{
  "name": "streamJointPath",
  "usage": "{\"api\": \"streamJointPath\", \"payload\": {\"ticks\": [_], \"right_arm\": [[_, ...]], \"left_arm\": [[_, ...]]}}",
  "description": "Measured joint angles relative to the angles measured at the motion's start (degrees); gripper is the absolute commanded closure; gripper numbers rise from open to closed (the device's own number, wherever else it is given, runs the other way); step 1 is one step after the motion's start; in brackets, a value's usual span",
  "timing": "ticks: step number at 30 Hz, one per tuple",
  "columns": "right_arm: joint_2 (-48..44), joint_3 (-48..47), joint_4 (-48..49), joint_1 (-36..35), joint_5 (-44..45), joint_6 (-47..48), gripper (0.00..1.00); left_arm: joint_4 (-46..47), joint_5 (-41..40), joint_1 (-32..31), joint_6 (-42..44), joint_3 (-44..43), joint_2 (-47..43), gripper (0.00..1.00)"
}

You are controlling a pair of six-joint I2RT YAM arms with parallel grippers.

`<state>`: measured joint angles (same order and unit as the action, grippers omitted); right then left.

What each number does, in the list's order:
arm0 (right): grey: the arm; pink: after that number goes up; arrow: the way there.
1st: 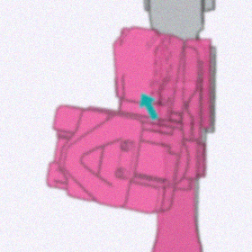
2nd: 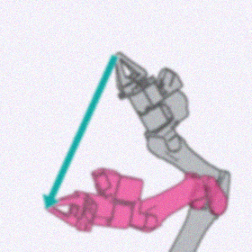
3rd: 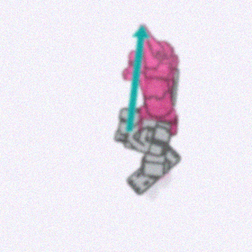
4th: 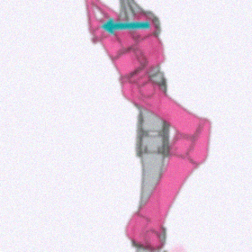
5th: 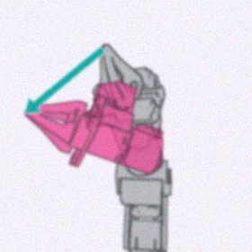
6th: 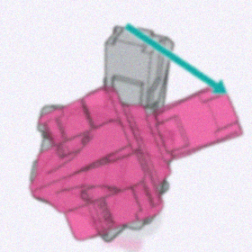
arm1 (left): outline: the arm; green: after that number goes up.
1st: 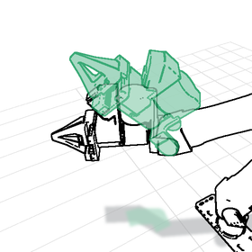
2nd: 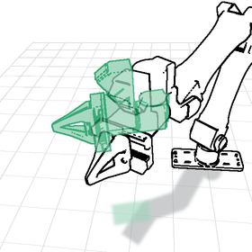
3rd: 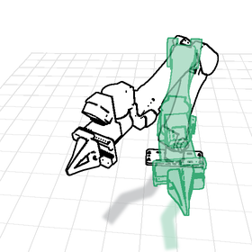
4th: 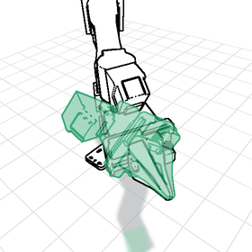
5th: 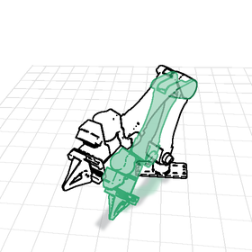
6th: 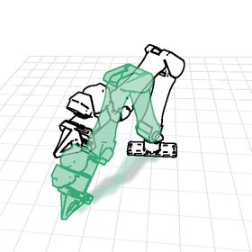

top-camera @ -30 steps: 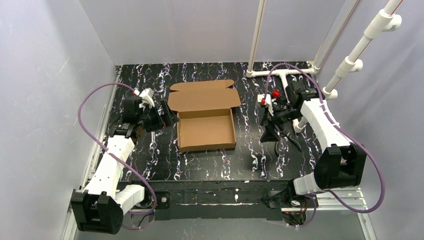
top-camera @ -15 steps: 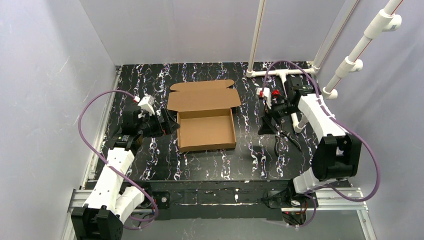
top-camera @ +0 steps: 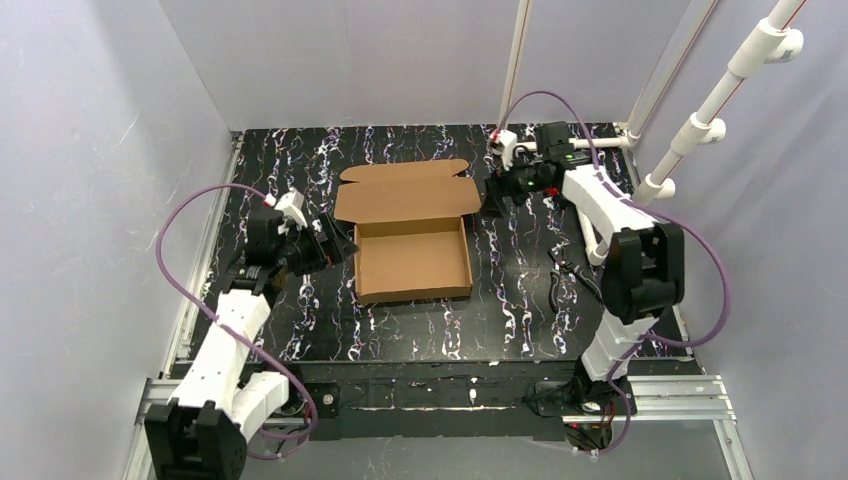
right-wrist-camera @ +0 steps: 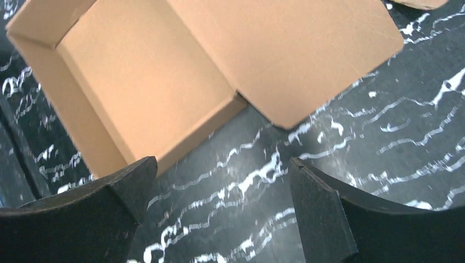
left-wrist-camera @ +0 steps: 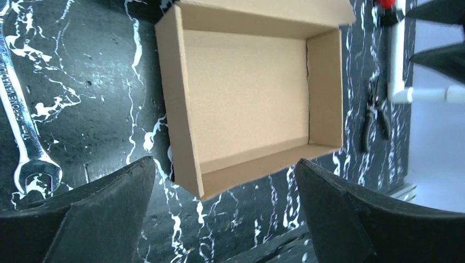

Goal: Fold the paper box
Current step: Fold the paper box at the center of the board.

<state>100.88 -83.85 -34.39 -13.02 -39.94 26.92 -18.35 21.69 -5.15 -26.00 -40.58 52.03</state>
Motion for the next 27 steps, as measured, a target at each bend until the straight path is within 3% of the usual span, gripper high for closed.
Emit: {"api": "streamJointPath", "payload": {"ticks": [6, 14, 19, 26, 27], "right_arm": [[3.76, 2.03, 10.71, -6.03, 2.45, -11.15, 0.04], [-3.78, 17.99, 21.77, -7.34, -0.66, -16.61, 0.06], [-8.87, 23.5, 24.52, -7.26, -2.16, -16.44, 0.06], [-11.1, 23.76, 26.53, -7.17, -4.2, -16.2, 0.06], [-11.28, 23.76, 26.64, -7.06, -4.42, -16.2, 0.06]], "left_arm": [[6.45, 1.6, 6.08, -9.14, -5.81, 14.84, 0.02], [17.14, 7.58, 11.47, -15.32, -14.95, 39.32, 0.06], [20.2, 12.61, 11.41, -15.96, -20.39, 49.59, 0.26], [23.15, 16.24, 11.41, -17.03, -26.45, 59.06, 0.55], [23.56, 16.39, 11.41, -17.25, -26.86, 59.93, 0.63]]}}
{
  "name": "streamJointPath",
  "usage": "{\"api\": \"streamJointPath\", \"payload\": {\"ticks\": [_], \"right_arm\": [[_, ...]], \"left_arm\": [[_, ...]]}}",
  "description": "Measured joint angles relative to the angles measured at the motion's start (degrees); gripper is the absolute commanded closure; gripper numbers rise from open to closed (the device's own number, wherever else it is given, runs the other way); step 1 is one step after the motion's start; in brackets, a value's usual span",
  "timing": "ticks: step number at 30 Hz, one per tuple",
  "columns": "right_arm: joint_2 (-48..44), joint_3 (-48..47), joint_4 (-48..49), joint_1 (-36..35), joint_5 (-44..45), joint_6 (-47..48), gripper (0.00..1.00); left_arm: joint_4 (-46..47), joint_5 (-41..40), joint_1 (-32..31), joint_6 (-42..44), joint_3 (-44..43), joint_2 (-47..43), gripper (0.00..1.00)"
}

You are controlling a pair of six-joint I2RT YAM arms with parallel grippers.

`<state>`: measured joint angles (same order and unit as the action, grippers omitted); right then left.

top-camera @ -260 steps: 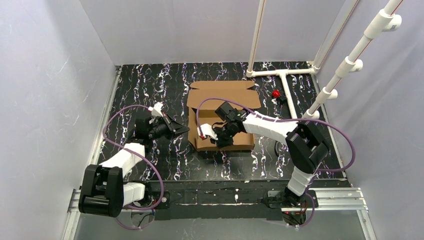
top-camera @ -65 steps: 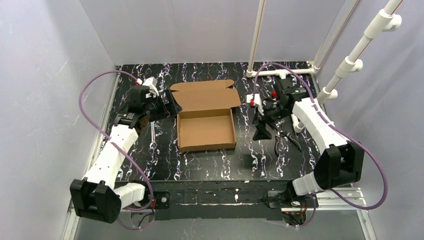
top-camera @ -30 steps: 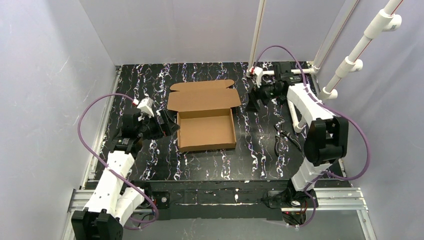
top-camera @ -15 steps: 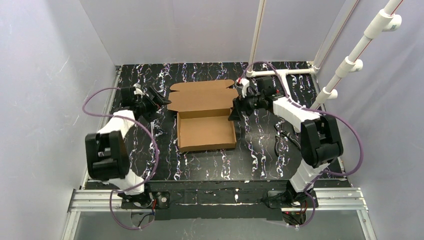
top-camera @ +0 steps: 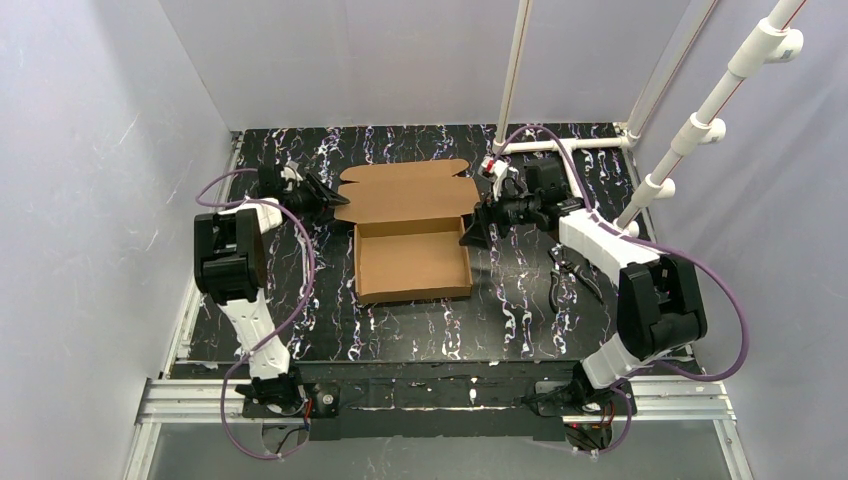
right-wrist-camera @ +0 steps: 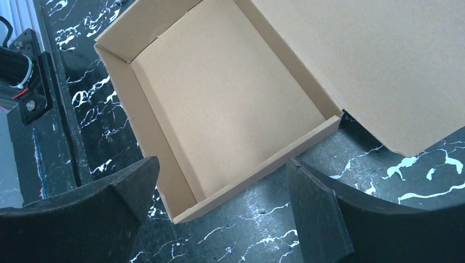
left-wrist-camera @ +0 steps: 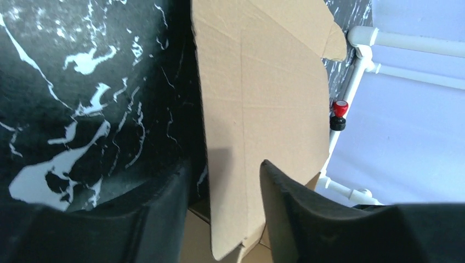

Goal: Fold the paper box
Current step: Fold the paper box at the center of the board, then pick up the product from the center of the board.

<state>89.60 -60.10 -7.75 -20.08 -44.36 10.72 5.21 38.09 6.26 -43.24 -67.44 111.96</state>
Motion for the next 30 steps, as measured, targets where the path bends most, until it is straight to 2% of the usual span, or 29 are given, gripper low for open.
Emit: {"api": "streamJointPath", "payload": {"ticks": [3, 5, 11, 18, 22, 26, 30], "right_arm": [[-0.31, 0.0, 0.24, 0.7, -0.66, 0.04, 0.06], [-0.42, 0.0, 0.24, 1.42, -0.96, 0.09, 0.06], [-2.25, 0.0, -0.46, 5.14, -2.4, 0.74, 0.02], [-5.22, 0.0, -1.53, 13.92, -5.25, 1.16, 0.02], [-5.03, -0.63, -3.76, 14.51, -5.55, 1.64, 0.02], [-1.7, -8.0, -10.69, 14.16, -5.99, 4.52, 0.02], [4.11, -22.05, -20.55, 14.16, -6.93, 10.91, 0.01]], "left_arm": [[1.11, 0.24, 0.0, -0.48, -0.2, 1.44, 0.9], [2.03, 0.55, 0.0, -0.61, -0.2, 1.86, 0.99], [9.97, 2.97, 0.0, -0.2, 2.69, 0.0, 1.0], [26.62, 6.1, -0.11, 3.78, 18.43, -9.94, 1.0], [37.7, 7.58, -0.39, 5.81, 26.21, -15.21, 1.0], [45.44, 8.07, -0.46, 8.52, 31.3, -20.7, 1.0], [51.04, 8.7, -0.57, 10.75, 33.18, -24.57, 1.0]]}}
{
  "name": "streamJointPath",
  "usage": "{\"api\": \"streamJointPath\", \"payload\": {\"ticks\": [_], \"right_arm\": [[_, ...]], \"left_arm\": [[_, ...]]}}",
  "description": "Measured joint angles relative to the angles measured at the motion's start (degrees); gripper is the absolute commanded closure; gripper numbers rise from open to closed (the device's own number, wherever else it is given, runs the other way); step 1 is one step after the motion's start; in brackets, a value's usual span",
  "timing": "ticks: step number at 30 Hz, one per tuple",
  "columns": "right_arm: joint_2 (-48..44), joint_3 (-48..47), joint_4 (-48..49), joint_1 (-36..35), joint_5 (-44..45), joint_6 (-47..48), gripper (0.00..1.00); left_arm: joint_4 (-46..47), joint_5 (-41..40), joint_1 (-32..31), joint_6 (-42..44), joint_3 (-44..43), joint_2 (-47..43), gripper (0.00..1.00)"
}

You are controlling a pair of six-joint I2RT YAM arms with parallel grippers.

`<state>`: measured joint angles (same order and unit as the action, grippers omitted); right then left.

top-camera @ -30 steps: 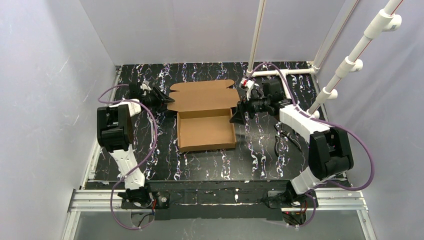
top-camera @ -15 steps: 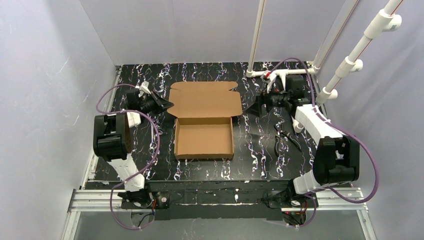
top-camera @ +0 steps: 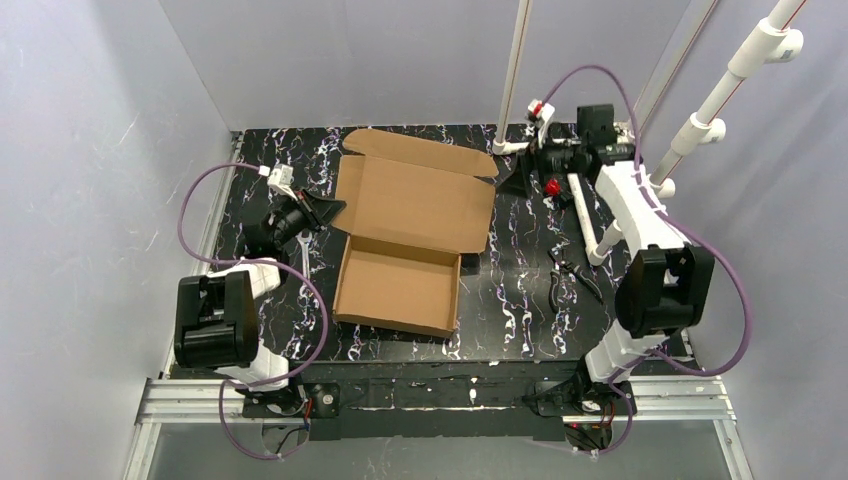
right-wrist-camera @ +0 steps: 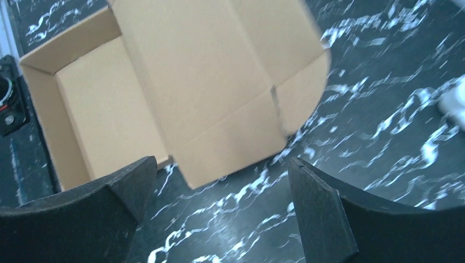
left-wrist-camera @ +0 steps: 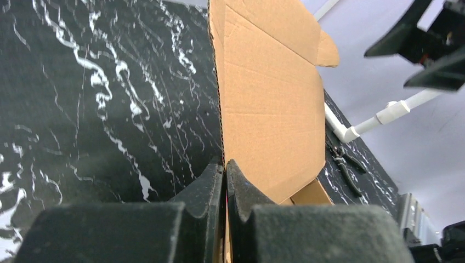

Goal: Fold the paper box
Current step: Pick up the product from the center of the board.

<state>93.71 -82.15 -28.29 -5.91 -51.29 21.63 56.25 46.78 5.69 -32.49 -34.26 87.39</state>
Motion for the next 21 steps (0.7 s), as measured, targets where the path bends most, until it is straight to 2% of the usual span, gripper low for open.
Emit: {"api": "streamJointPath", "payload": {"ticks": [5, 10, 14, 21], "right_arm": [[6.03, -16.44, -10.27, -0.42, -1.03, 7.5, 0.01], [7.15, -20.83, -15.89, -1.97, -0.5, 11.28, 0.02], [5.22, -14.78, -16.57, -3.28, 3.98, 12.98, 0.02], [-2.19, 5.16, -11.32, -3.21, 25.33, 12.0, 0.04]], "left_arm": [[5.09, 0.81, -0.33, 2.14, 1.9, -2.99, 1.0], [6.8, 0.57, -0.7, 2.08, 2.03, -3.17, 1.0], [6.69, -3.32, -0.92, 0.26, 3.26, -3.13, 1.0], [4.07, -17.7, -1.25, -1.62, 9.79, -3.15, 1.0]]}}
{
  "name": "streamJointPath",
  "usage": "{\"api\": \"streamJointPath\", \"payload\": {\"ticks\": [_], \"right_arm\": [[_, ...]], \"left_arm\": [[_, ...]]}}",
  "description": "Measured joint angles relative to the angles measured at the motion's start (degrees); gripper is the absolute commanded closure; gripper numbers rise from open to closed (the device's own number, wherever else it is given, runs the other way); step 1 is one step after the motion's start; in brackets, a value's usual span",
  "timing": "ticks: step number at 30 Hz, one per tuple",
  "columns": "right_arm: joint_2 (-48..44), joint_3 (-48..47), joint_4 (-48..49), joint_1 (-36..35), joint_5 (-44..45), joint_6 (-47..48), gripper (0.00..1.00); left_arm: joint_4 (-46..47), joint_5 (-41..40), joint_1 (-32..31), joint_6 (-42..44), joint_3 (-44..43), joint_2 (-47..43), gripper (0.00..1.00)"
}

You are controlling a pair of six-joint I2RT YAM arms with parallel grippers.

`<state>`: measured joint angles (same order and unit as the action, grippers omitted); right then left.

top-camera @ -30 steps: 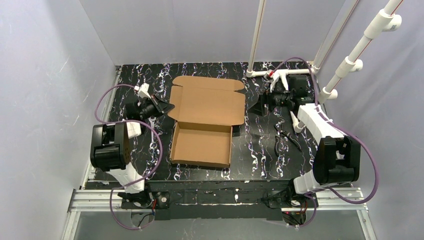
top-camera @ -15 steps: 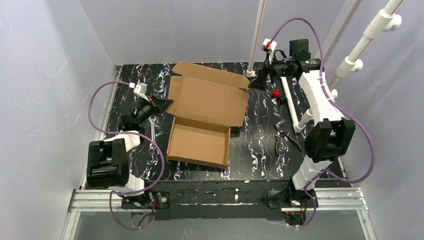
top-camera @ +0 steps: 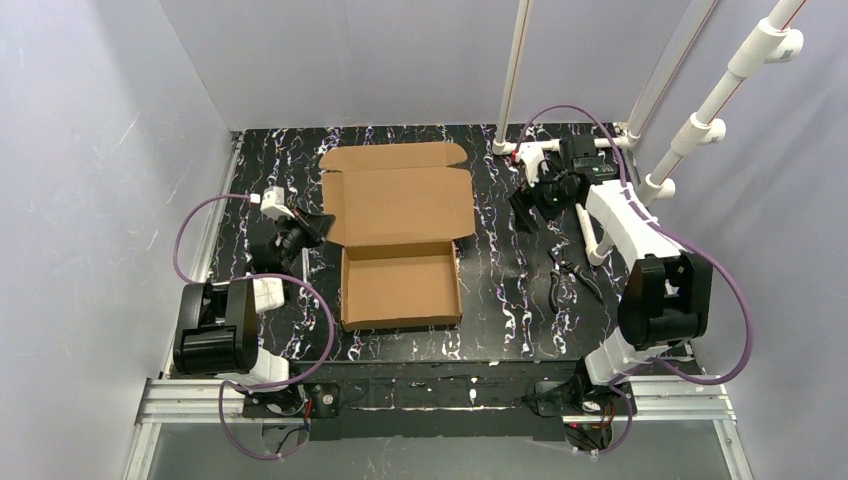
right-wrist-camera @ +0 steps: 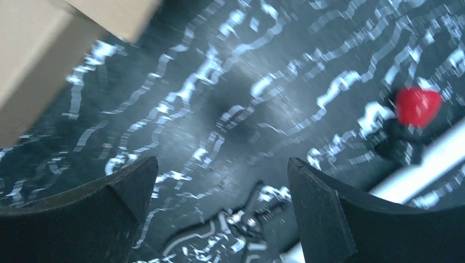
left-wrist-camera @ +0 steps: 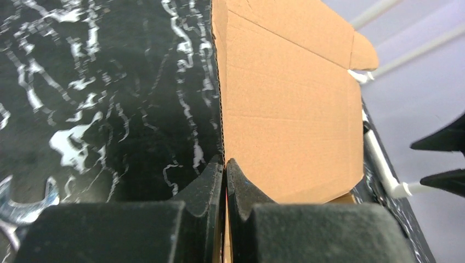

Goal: Fold the paper box
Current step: Pick up the product from the center of the board.

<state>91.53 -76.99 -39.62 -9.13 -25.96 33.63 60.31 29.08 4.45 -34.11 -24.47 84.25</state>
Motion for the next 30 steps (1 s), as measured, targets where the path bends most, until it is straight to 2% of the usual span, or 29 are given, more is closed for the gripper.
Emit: {"api": "streamJointPath", "payload": {"ticks": [6, 11, 13, 22, 24, 26, 30], "right_arm": [[3.76, -0.13, 5.62, -1.44, 19.1, 1.18, 0.08], [14.58, -7.93, 8.92, -3.69, 30.99, 2.84, 0.19], [18.29, -10.21, 9.46, -4.26, 34.29, 3.28, 0.2], [25.68, -15.28, 9.77, -4.37, 45.03, 6.23, 0.2], [26.45, -16.06, 9.77, -4.28, 45.83, 6.69, 0.2], [27.82, -17.44, 9.75, -4.04, 46.84, 7.08, 0.2], [30.75, -19.71, 9.77, -3.39, 47.89, 7.34, 0.2]], "left_arm": [[-2.14, -6.32, -1.01, -0.72, 0.87, 0.0, 1.0], [-3.45, -6.86, -1.53, -1.99, 0.5, 0.0, 0.86], [-4.85, -6.91, -1.6, -2.29, 0.31, 0.02, 0.83], [-9.79, -6.71, -1.6, -3.48, -1.33, 0.31, 0.77], [-10.47, -6.62, -1.6, -3.63, -1.62, 0.28, 0.75], [-12.11, -6.54, -1.55, -3.72, -1.95, 0.15, 0.68], [-17.66, -5.62, -0.52, -4.07, -3.06, -1.75, 0.66]]}}
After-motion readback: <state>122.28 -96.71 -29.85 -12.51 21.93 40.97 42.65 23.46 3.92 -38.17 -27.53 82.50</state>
